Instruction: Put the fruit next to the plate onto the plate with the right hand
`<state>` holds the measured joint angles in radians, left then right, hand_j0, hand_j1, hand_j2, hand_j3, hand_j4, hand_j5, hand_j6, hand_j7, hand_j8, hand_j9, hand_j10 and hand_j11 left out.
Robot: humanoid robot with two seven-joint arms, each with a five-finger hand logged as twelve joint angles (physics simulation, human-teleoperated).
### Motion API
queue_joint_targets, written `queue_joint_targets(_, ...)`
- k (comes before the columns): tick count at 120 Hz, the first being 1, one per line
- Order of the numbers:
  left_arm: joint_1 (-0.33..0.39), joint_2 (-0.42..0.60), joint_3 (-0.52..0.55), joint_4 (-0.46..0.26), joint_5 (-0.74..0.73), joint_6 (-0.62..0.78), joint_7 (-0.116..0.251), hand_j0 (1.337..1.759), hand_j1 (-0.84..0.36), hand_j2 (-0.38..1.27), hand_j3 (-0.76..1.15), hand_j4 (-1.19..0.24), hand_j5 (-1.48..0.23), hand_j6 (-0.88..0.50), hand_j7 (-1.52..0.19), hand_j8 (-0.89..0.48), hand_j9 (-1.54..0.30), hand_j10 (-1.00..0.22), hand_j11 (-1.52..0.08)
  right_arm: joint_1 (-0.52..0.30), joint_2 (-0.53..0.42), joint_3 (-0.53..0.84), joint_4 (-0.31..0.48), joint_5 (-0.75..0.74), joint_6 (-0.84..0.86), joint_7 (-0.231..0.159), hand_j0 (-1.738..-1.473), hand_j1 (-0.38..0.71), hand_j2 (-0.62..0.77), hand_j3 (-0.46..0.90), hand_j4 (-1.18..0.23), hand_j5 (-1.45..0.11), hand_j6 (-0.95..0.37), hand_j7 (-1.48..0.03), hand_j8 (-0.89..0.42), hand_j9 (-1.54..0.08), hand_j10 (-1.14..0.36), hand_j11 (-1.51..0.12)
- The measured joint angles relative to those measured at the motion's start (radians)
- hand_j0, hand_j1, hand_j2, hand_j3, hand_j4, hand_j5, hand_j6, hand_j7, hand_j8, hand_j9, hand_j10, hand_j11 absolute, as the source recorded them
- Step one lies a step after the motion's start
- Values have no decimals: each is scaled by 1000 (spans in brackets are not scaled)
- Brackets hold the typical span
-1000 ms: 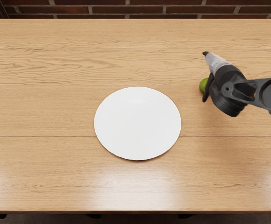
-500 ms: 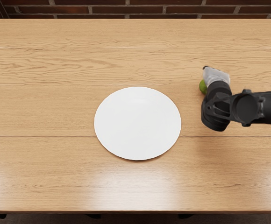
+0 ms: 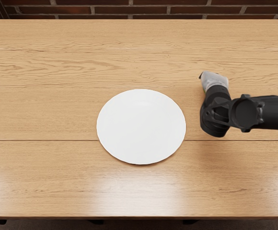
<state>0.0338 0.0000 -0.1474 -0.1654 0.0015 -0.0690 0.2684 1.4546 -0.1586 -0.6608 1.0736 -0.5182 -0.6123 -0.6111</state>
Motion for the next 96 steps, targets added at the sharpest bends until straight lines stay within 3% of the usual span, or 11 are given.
queue_joint_targets(26, 0, 0, 0, 0, 0, 0, 0, 1658, 337, 2, 0, -10, -13, -10, -13, -10, -13, -10, -13, 4, 1, 3, 0, -3, 0, 0, -1658, 35, -57, 0, -350, -399, -336, -420, -150, -412, -191, -421)
queue_joint_targets(43, 0, 0, 0, 0, 0, 0, 0, 1658, 337, 2, 0, -10, -13, -10, -13, -10, -13, -10, -13, -4, -1, 2, -2, -6, -3, 0, -1658, 61, -55, 0, -398, -409, -367, -452, -113, -441, -171, -453)
queue_joint_targets(68, 0, 0, 0, 0, 0, 0, 0, 1658, 337, 2, 0, -10, -13, -10, -13, -10, -13, -10, -13, -36, -5, 4, -39, -21, 0, -1, -1656, 69, -45, 0, -439, -412, -258, -475, -141, -442, -213, -453)
queue_joint_targets(96, 0, 0, 0, 0, 0, 0, 0, 1658, 337, 2, 0, -10, -13, -10, -13, -10, -13, -10, -13, -51, -6, 23, -53, -2, -6, -1, -1657, 196, -74, 0, -544, -529, -204, -607, -140, -571, -197, -601)
